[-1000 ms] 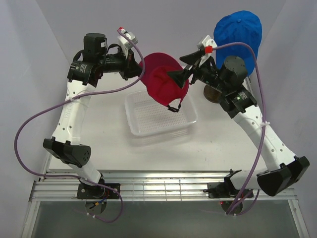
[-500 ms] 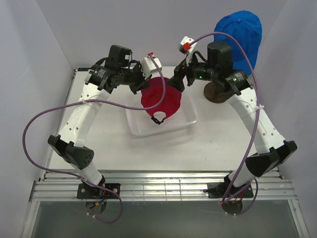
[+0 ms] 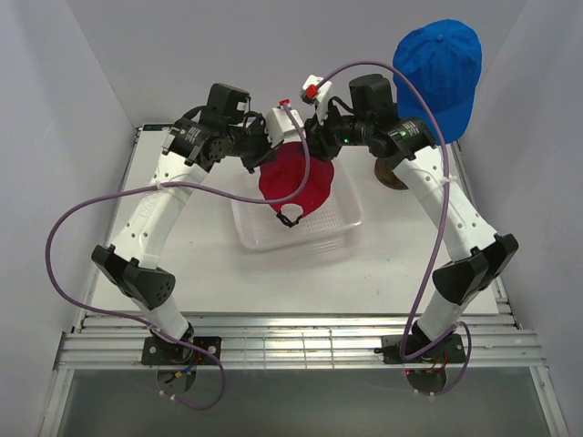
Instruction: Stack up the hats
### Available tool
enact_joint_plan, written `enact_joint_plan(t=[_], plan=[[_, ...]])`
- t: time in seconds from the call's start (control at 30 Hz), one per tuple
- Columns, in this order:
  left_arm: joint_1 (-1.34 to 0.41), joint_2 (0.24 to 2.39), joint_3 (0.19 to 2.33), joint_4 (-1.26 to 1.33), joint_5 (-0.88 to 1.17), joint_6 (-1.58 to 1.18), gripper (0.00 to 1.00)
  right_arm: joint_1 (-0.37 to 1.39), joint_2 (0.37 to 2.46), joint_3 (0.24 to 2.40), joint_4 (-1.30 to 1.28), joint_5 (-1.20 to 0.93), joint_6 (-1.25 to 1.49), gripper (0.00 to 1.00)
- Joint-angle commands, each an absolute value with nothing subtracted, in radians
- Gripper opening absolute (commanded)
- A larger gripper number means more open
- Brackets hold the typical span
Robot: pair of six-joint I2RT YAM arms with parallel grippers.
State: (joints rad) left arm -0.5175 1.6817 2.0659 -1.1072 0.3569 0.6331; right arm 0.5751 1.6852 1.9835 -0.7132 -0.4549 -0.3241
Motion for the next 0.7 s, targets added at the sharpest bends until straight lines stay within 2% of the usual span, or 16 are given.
enact_joint_plan(t=[0.0, 0.1, 0.13, 0.4, 0.47, 0.5, 0.53, 0.57, 0.6, 0.67], plan=[[-0.537, 1.678, 2.118, -1.108, 0.322, 0.660, 0.00, 0.601, 1.701, 2.091, -0.729, -0.339, -0.397, 0.38], [-0.541, 1.686, 2.144, -1.108, 0.311, 0.667, 0.00, 0.615, 1.717, 2.137, -0.718, -0.299, -0.452, 0.20], [-0.543, 1.692, 2.152, -1.106, 0.311, 0.670, 0.00, 0.617, 1.718, 2.137, -0.715, -0.285, -0.486, 0.08], [-0.542, 1.738, 2.287, -1.082, 0.316, 0.631, 0.00, 0.644, 1.668, 2.091, -0.655, -0.091, -0.733, 0.08], [-0.543, 1.747, 2.328, -1.074, 0.305, 0.600, 0.12, 0.644, 1.654, 2.094, -0.624, -0.045, -0.794, 0.08], [-0.543, 1.753, 2.339, -1.065, 0.299, 0.586, 0.24, 0.644, 1.649, 2.095, -0.609, -0.028, -0.816, 0.08], [-0.542, 1.759, 2.362, -1.055, 0.282, 0.575, 0.50, 0.644, 1.641, 2.095, -0.566, -0.008, -0.846, 0.08], [-0.541, 1.761, 2.374, -1.054, 0.272, 0.557, 0.62, 0.644, 1.637, 2.095, -0.543, 0.039, -0.866, 0.08], [-0.543, 1.767, 2.388, -1.051, 0.258, 0.546, 0.79, 0.644, 1.629, 2.095, -0.519, 0.060, -0.885, 0.08], [-0.542, 1.772, 2.421, -1.052, 0.209, 0.520, 0.94, 0.644, 1.625, 2.089, -0.421, 0.119, -0.972, 0.08]])
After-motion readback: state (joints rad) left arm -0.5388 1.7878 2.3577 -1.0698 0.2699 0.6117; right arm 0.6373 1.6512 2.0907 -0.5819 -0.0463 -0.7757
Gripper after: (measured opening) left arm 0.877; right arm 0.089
